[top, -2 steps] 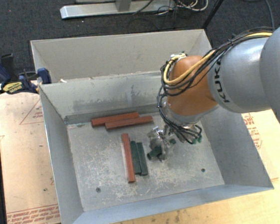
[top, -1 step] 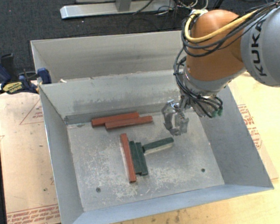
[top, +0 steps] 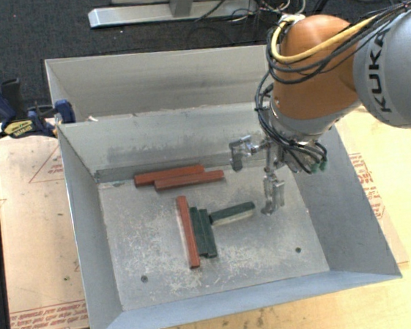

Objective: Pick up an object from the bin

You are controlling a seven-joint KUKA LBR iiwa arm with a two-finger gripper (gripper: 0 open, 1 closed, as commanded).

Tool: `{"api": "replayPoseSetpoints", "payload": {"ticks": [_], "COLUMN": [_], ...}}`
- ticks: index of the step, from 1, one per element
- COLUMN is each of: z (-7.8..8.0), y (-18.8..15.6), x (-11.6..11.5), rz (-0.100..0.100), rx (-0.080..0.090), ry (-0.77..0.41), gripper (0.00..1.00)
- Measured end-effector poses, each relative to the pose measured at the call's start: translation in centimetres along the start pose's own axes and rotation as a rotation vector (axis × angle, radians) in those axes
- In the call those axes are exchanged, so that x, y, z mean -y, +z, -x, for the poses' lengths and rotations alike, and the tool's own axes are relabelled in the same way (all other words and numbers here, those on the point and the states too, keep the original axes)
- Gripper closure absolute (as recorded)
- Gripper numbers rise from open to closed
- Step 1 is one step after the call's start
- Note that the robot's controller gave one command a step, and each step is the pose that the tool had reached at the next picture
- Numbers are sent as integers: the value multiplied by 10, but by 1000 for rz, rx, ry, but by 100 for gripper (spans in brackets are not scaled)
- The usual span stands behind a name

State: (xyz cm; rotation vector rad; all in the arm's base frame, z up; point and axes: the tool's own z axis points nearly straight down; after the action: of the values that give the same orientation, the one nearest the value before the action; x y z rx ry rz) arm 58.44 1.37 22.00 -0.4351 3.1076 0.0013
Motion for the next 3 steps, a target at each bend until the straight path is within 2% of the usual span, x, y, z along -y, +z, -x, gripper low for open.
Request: {"api": "replayPoseSetpoints", "payload": {"ticks": [1, 2, 3], "z": [0, 8, 6], "y": [0, 48, 149], "x": [0, 5, 16], "rz": [0, -2, 1], "rx": [0, 5, -1], "ry": [0, -64, -92], "gripper": [0, 0, 100]}}
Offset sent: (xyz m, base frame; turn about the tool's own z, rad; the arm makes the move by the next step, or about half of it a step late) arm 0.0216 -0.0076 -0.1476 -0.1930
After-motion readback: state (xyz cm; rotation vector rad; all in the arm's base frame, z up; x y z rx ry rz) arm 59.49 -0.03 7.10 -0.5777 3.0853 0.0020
